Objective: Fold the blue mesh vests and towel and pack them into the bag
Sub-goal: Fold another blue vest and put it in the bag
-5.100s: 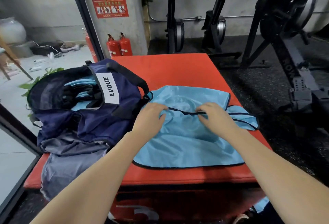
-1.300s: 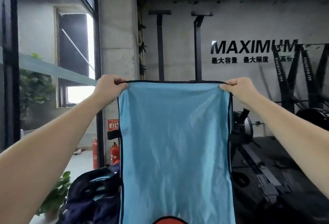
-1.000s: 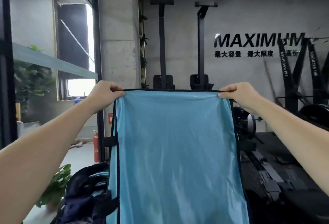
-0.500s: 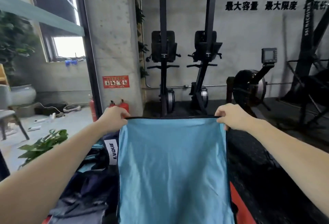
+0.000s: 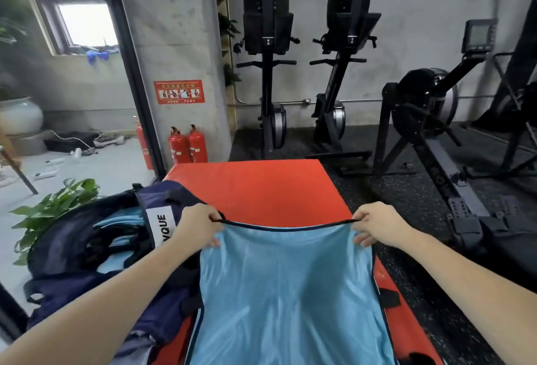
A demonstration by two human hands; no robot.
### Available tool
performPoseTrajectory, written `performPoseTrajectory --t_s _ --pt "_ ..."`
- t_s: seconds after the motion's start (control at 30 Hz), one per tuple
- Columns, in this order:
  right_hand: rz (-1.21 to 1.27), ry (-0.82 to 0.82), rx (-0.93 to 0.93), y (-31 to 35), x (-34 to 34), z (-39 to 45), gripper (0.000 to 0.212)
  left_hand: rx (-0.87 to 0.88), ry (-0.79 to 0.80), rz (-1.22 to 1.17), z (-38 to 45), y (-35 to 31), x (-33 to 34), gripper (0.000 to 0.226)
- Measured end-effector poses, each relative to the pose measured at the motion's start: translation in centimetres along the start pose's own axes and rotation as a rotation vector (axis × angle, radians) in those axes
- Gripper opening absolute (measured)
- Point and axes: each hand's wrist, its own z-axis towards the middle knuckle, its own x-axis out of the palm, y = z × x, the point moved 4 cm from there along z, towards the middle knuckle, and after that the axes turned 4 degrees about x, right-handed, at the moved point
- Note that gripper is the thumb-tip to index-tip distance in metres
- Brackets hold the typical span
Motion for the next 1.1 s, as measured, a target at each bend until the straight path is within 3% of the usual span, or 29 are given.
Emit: performPoseTrajectory --t_s 0.13,0.33,0.43,0.67,0.9,1.1 --pt "0.07 -0.076 -0.027 2.1 -1.0 4.6 0.007 0.044 -0.035 0.005 5.3 -2.0 -1.0 0.007" --pt "0.018 -0.335 -0.176 10.8 -7.7 8.3 0.023 0.166 -0.309 -0.046 11.8 -8.9 -7.4 0.012" --pt "-0.161 -0.534 -0.35 16.7 -12.7 6.8 0.017 0.261 -0.458 -0.044 12.8 -13.4 -12.8 0.016" --pt "-0.055 -0.703 -0.594 24.1 -20.5 0.5 0.018 0.441 -0.703 -0.052 8.7 -20.4 -23.3 0.017" --pt "-0.003 -0.622 -0.623 20.0 -18.7 -7.6 0.018 0.526 -0.684 -0.032 -1.1 -17.9 -22.1 0.017" --pt "-0.164 -0.382 -0.51 7.7 -10.5 -14.6 0.01 0.462 -0.484 -0.005 -10.5 -8.2 -11.0 0.019"
